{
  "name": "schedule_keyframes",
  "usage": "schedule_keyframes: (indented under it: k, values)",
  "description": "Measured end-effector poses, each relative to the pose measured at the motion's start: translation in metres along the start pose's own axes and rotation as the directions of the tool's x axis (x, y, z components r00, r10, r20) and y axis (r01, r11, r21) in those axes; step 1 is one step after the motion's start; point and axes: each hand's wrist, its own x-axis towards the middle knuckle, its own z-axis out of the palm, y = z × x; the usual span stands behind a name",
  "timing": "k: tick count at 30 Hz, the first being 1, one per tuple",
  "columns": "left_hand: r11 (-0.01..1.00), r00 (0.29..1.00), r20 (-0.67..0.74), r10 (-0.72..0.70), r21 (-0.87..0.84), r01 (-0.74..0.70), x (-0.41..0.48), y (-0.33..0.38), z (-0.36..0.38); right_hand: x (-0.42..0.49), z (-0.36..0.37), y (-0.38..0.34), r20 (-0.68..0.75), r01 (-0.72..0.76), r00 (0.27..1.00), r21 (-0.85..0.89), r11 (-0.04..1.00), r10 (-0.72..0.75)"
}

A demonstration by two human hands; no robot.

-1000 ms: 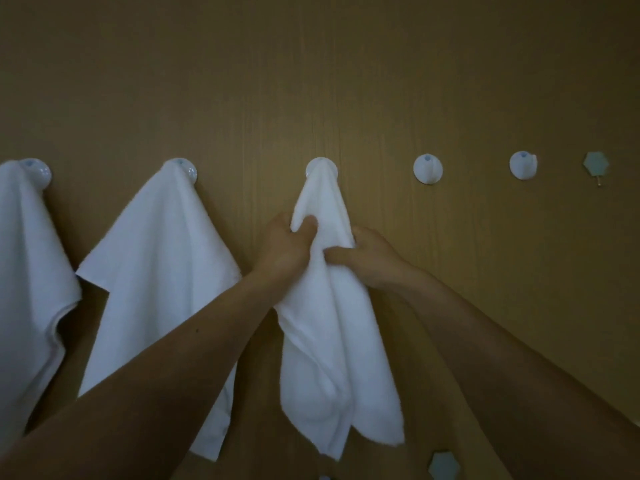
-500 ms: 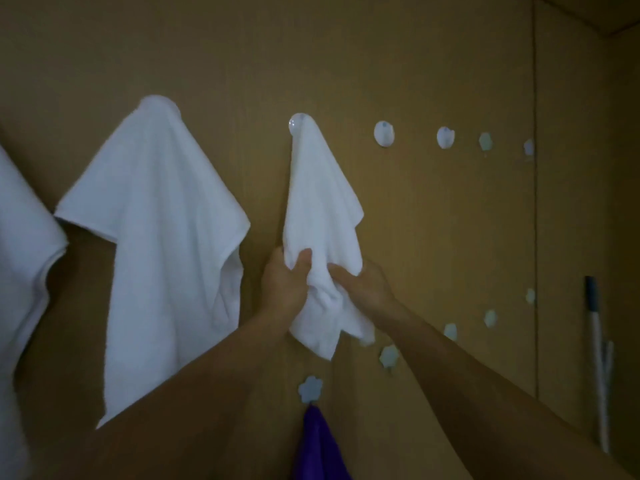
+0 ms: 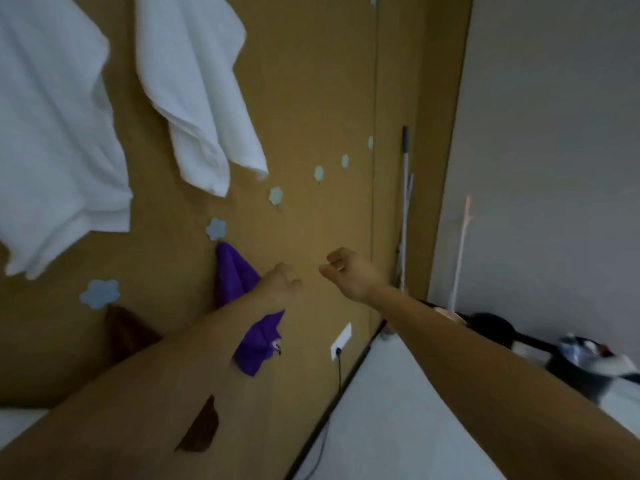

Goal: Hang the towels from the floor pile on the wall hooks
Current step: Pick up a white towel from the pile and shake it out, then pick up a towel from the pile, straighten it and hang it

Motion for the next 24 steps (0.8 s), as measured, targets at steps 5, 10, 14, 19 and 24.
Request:
schedule_keyframes:
  k: [5, 10, 14, 19, 24]
  values:
    - [0.983, 0.979, 0.152, 0.137, 0.103, -0.154, -0.023, 0.053, 0.089, -0.095, -0.031, 0.078, -0.034, -0.19, 0.982, -0.126, 0.974, 0.187]
    - [0.943, 0.887, 0.383, 0.257, 0.103, -0.317, -0.079, 0.131, 0.19, -0.222, -0.071, 0.161, -0.158, -0.395, 0.912, -0.088, 0.914, 0.379]
    - [0.905, 0.801, 0.518, 0.3, 0.109, -0.41, -0.143, 0.19, 0.28, -0.339, -0.107, 0.22, -0.231, -0.587, 0.798, -0.085, 0.805, 0.557]
    - [0.852, 0.67, 0.665, 0.33, 0.097, -0.515, -0.239, 0.245, 0.377, -0.479, -0.145, 0.27, -0.297, -0.744, 0.648, -0.05, 0.667, 0.701]
    - [0.798, 0.536, 0.785, 0.311, 0.091, -0.596, -0.298, 0.265, 0.451, -0.571, -0.154, 0.308, -0.292, -0.843, 0.505, 0.033, 0.537, 0.812]
